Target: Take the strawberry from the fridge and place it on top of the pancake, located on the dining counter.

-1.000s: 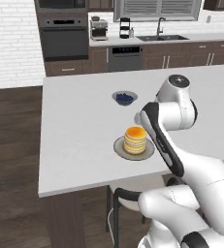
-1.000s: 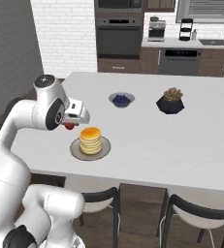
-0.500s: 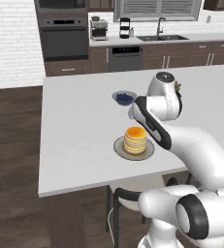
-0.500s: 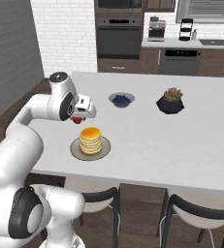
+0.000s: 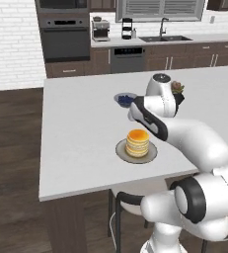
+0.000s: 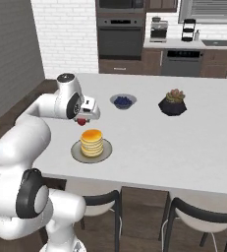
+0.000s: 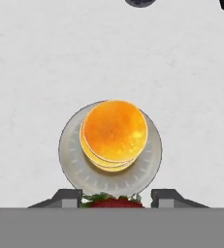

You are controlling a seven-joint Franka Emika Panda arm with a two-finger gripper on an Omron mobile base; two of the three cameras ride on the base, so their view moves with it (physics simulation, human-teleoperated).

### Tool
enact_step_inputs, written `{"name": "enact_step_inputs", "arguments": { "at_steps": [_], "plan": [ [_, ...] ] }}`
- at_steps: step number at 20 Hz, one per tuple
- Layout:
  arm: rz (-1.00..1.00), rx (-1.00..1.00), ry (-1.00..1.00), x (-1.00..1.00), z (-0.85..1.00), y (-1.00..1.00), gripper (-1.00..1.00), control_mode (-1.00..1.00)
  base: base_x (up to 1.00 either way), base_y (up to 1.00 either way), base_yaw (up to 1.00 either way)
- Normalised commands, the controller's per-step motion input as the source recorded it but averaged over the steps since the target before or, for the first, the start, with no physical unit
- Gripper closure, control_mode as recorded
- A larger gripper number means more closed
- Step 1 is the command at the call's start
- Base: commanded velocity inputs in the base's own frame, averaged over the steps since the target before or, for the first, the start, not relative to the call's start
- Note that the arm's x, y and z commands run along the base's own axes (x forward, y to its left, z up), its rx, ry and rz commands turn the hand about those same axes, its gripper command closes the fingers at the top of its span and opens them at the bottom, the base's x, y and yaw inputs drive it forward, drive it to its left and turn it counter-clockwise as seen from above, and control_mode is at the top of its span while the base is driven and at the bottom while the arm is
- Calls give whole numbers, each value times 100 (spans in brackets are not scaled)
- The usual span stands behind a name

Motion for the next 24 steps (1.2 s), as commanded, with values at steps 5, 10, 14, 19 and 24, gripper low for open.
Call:
{"name": "enact_step_inputs", "arguments": {
  "at_steps": [5,10,14,19,24],
  "plan": [
    [0,0,0,16,-27,0,100,-100,0,0,0],
    [0,0,0,36,-38,0,100,-100,0,0,0],
    [0,0,1,28,-37,0,100,-100,0,0,0],
    [0,0,5,29,-19,0,100,-100,0,0,0],
    [0,0,1,38,-7,0,100,-100,0,0,0]
  ]
}}
